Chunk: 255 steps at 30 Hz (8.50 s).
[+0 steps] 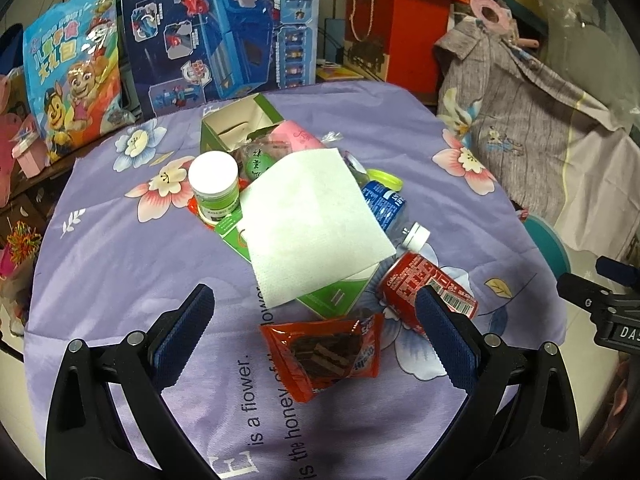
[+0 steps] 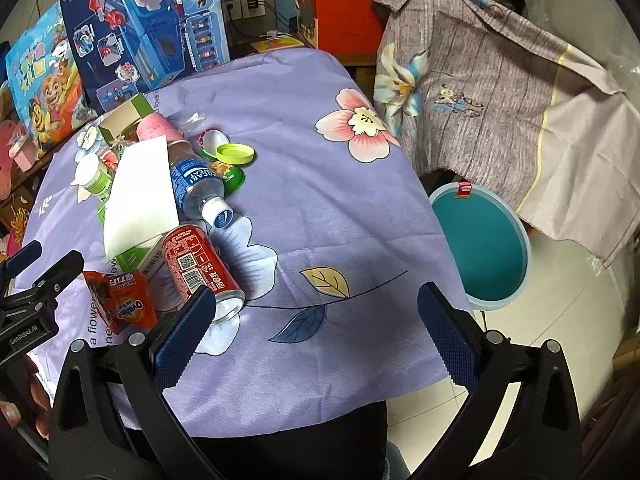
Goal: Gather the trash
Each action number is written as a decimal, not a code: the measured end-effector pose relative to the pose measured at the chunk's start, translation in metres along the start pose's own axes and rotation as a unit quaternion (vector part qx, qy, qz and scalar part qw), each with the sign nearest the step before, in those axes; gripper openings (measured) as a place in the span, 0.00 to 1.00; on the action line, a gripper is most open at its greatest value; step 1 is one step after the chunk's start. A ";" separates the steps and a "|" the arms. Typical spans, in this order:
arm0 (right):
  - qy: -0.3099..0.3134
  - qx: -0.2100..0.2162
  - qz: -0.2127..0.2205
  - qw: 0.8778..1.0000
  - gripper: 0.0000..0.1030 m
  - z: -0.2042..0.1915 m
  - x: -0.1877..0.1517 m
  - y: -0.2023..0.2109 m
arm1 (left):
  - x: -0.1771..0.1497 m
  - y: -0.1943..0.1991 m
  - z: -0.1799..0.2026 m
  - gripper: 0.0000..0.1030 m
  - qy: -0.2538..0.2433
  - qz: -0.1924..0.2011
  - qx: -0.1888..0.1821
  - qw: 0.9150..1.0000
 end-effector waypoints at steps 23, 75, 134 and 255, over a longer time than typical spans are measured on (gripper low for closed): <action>0.008 0.025 -0.047 0.999 0.94 -0.021 -0.004 -0.044 | -0.010 -0.036 -0.055 0.97 0.012 -0.055 -0.013 0.998; 0.150 0.197 -0.131 0.960 0.64 -0.167 0.048 -0.192 | -0.008 -0.106 -0.049 0.48 0.052 -0.098 -0.090 0.990; -0.039 0.170 -0.103 0.979 0.64 -0.006 0.009 -0.121 | -0.003 -0.076 0.004 0.02 -0.072 -0.100 -0.063 0.990; -0.103 0.089 -0.117 0.984 0.83 0.018 0.036 -0.106 | -0.006 -0.140 0.037 0.96 0.016 -0.144 -0.041 0.989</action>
Point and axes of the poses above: each gripper's, at about its wrist camera, not at the fingertips, and y roughly against the way its jaws point, z to its right, x to its top, the point moved 8 cm from there along -y, roughly the way its jaws point, and after that the axes turned 12 degrees about z, right-handed, at the moved point
